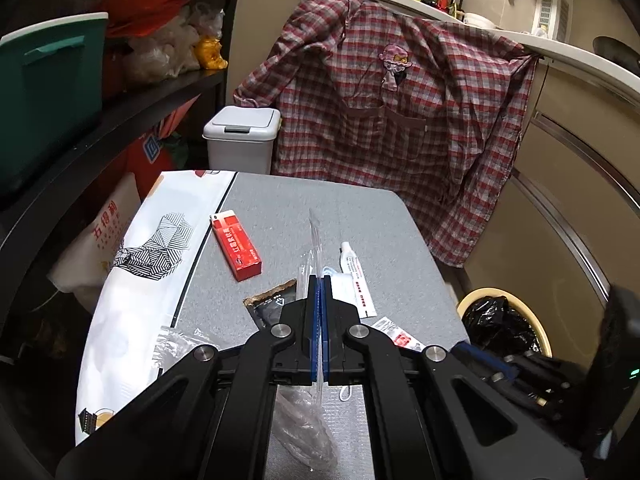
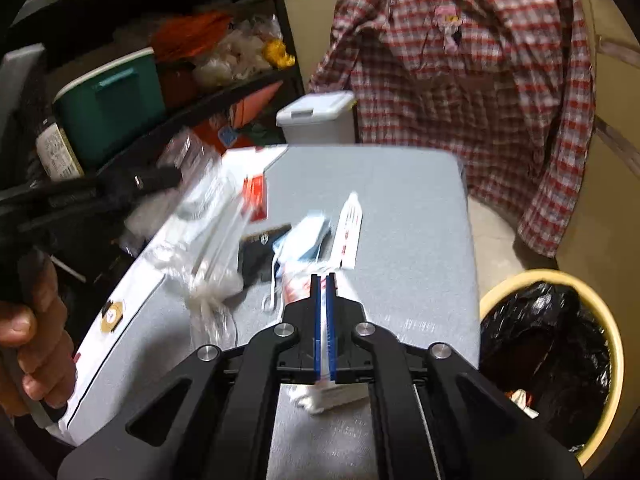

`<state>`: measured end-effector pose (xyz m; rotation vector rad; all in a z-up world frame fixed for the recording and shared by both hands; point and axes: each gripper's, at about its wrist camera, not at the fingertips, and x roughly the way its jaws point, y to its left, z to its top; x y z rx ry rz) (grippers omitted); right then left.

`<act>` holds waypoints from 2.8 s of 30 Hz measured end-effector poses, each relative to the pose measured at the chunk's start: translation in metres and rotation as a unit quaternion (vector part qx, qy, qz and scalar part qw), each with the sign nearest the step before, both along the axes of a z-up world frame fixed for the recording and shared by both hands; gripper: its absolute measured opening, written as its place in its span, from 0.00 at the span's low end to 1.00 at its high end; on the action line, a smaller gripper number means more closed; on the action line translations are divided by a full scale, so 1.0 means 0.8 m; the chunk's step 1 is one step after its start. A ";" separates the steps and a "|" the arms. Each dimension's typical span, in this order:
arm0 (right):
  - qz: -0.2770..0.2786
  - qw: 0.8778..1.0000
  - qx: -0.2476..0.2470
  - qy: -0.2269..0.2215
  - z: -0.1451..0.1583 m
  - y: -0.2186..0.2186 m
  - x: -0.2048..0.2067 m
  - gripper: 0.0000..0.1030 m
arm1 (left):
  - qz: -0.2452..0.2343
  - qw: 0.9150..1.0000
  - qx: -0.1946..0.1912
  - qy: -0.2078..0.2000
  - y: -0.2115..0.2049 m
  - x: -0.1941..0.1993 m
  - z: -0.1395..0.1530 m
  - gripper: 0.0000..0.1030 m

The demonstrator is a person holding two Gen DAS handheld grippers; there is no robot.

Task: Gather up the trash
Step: 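Grasp the clear plastic wrapper with the left tool while the right tool reaches toward the crumpled tissue, then carry the clear wrapper and red-and-white carton over the yellow bin with both tools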

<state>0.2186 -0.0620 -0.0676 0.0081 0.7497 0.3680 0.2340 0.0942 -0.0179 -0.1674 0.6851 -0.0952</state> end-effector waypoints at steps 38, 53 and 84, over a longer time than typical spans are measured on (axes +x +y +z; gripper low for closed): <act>-0.056 0.998 -0.022 -0.022 0.016 -0.056 0.008 0.38 | -0.005 1.000 -0.012 -0.017 -0.003 -0.006 0.016 0.01; -0.113 0.991 -0.014 -0.070 0.067 -0.150 -0.037 0.38 | -0.049 0.998 -0.017 -0.027 -0.076 -0.017 0.034 0.01; -0.210 0.975 -0.014 -0.066 0.074 -0.286 -0.058 0.38 | -0.200 0.980 -0.025 -0.005 -0.282 -0.017 0.017 0.01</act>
